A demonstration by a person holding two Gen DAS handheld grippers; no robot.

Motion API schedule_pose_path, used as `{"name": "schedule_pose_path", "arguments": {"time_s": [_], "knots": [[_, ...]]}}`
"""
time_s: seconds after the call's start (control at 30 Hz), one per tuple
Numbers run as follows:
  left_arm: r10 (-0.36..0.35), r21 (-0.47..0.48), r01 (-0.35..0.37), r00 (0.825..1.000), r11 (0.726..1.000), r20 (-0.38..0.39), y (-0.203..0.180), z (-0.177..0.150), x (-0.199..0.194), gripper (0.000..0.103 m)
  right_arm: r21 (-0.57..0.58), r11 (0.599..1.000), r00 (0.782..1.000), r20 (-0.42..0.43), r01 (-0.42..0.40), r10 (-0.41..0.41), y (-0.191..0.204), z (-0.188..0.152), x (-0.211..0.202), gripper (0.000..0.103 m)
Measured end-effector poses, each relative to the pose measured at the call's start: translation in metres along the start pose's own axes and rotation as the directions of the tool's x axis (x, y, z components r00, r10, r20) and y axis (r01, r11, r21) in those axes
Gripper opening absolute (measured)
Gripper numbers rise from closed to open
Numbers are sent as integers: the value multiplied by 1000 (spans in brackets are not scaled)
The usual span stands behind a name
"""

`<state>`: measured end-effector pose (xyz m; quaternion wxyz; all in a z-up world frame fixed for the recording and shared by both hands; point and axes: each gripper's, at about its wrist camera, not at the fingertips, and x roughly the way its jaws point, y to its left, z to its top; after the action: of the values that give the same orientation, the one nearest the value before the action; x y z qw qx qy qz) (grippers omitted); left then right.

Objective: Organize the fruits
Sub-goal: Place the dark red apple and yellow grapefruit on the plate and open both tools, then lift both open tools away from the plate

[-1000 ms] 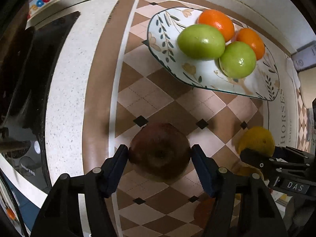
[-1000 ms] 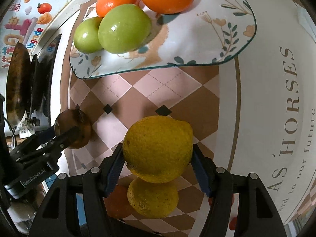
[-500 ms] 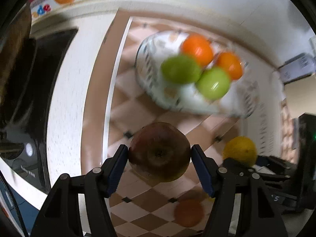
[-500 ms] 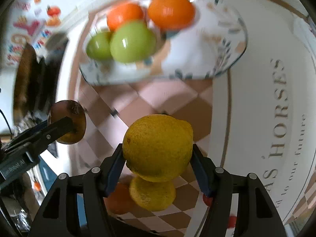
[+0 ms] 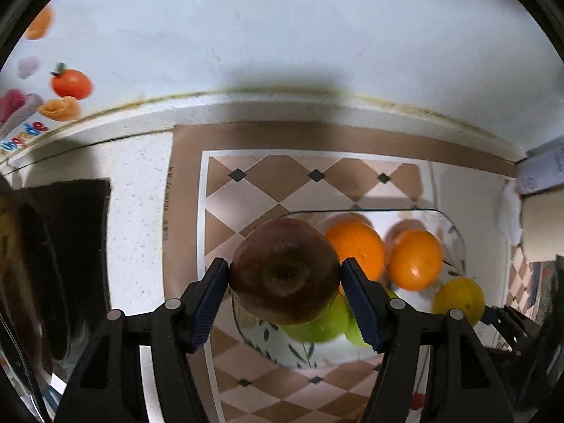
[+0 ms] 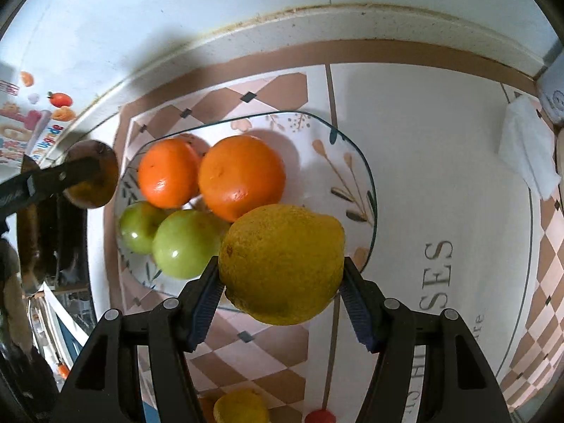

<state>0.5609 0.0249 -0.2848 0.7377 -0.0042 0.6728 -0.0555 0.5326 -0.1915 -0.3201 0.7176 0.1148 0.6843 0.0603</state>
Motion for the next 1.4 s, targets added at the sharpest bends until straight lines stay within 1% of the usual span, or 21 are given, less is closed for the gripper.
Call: {"name": "schedule_pose_path", "arguments": {"time_s": [0.13,0.2,0.23,0.27,0.3,0.33,0.37,0.4,0.5,0.6,0.67,0.77,0.93,1.13,1.23,1.33,1.4], "knots": [[-5,-19,3,997,1000,-77,1,13,22,64,4,1000,1000,-27,6,-6,-2,7,8,67],[4,-11,-5,994,1000,-113,0,17,30,65,18,1000,999,-42,1,0,-3,10,13,68],[10,-10,-11,992,1000,-123,0,18,32,65,26,1000,998,-58,1,0,-4,10,16,71],[8,-11,-10,992,1000,-125,1,19,32,65,32,999,997,-75,-2,5,-5,10,17,77],[6,-13,-8,993,1000,-122,1,20,31,69,37,999,997,-78,-6,9,-6,10,18,92],[12,-12,-14,994,1000,-112,1,21,28,76,39,999,997,-72,-4,7,-6,11,17,99],[27,-10,-29,995,1000,-94,2,23,24,92,39,999,998,-67,3,0,-5,11,14,99],[32,-12,-33,996,999,-86,2,27,23,96,39,999,998,-63,11,-9,-5,11,11,99],[29,-37,-31,998,999,-59,8,27,13,96,35,999,999,-51,11,-10,-4,11,2,99],[48,-48,-50,998,998,-38,11,21,5,96,22,998,998,-33,50,-50,-2,9,-5,99],[82,-36,-82,997,996,-16,10,11,-1,96,8,997,997,-18,81,-81,1,5,-11,99],[113,-42,-113,994,993,0,9,-4,-9,96,-4,995,995,4,98,-98,3,0,-18,99],[122,-85,-119,992,989,34,9,-34,-21,96,-34,994,994,41,101,-100,9,-13,-33,99],[120,-118,-109,989,987,88,-2,-67,-44,96,-89,989,987,116,118,-108,15,-37,-65,99],[127,-120,-110,982,987,139,-11,-86,-67,96,-108,986,982,155,126,-108,21,-54,-85,99],[144,-104,-126,970,987,196,-20,-102,-90,96,-120,984,975,194,130,-105,28,-70,-104,99],[146,-93,-128,962,987,230,-25,-116,-106,96,-119,983,967,229,140,-110,32,-84,-118,99]]}}
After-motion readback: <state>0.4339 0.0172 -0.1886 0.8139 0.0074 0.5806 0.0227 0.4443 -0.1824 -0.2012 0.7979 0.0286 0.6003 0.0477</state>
